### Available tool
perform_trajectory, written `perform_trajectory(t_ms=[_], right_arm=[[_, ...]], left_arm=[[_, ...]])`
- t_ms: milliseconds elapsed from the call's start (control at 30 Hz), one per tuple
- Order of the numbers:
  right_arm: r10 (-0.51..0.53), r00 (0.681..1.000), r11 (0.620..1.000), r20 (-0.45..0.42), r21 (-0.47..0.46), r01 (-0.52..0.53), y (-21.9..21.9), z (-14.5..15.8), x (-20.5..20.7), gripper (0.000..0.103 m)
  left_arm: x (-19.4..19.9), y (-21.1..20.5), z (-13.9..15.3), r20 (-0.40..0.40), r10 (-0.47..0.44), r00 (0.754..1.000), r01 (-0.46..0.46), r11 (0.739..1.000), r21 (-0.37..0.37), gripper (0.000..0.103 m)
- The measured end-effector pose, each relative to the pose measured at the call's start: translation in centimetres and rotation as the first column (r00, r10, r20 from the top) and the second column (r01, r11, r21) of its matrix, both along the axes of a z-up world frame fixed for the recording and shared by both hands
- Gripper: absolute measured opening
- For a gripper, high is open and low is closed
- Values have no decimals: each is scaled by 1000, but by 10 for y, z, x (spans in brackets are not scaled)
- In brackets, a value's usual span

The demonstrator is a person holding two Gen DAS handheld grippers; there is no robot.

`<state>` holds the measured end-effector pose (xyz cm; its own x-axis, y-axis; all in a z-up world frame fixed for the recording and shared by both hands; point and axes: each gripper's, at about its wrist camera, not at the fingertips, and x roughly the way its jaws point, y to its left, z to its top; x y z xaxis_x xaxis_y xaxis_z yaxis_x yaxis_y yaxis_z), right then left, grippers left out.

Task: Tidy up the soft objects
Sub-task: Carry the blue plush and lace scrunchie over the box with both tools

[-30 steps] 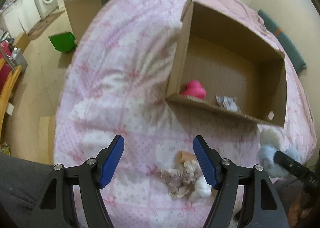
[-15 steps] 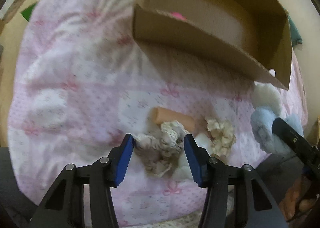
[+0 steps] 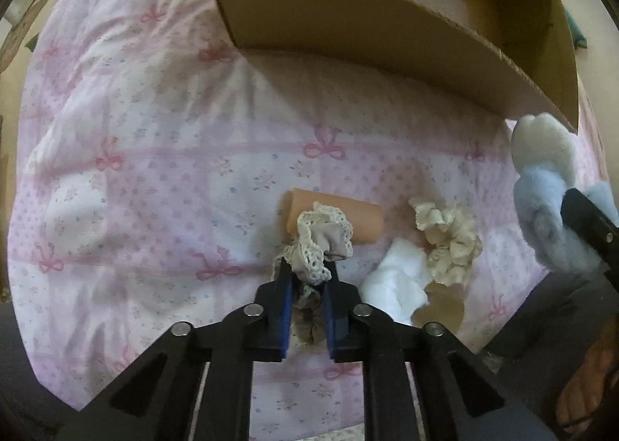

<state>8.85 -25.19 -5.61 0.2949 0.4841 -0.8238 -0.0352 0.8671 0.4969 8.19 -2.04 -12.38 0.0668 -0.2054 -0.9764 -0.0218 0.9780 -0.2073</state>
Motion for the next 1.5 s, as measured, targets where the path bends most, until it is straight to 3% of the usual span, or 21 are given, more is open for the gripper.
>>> perform_trajectory(t_ms=[167,367,600,933,1233,1367,1500], right_arm=[[-5,1000,1000,3,8,5,-2,1,-1,28],[5,1000,1000,23,29,-5,-3,6,-4,28],[25,999,1000,29,10,-25,1,6,-6,28],[26,999,999,42,22,-27,3,9,-5,28],[62,983,997,170,40,-70,6,43,-9,28],[61,968,996,243,53,-76,3,69,-5,28],[44,953,996,299,64,-66,-3,88,7,29]], left_arm=[[-12,19,27,63,32,998,-31,999,-20,11],[-24,42,52,174,108,979,-115,993,33,11],[-19,44,57,183,137,974,-153,985,75,11],[-17,40,61,200,131,971,-146,987,63,11],[-10,47,116,366,159,917,-190,981,50,11],[0,40,140,436,122,892,-168,983,68,11],[15,31,162,523,70,849,-146,984,106,11]])
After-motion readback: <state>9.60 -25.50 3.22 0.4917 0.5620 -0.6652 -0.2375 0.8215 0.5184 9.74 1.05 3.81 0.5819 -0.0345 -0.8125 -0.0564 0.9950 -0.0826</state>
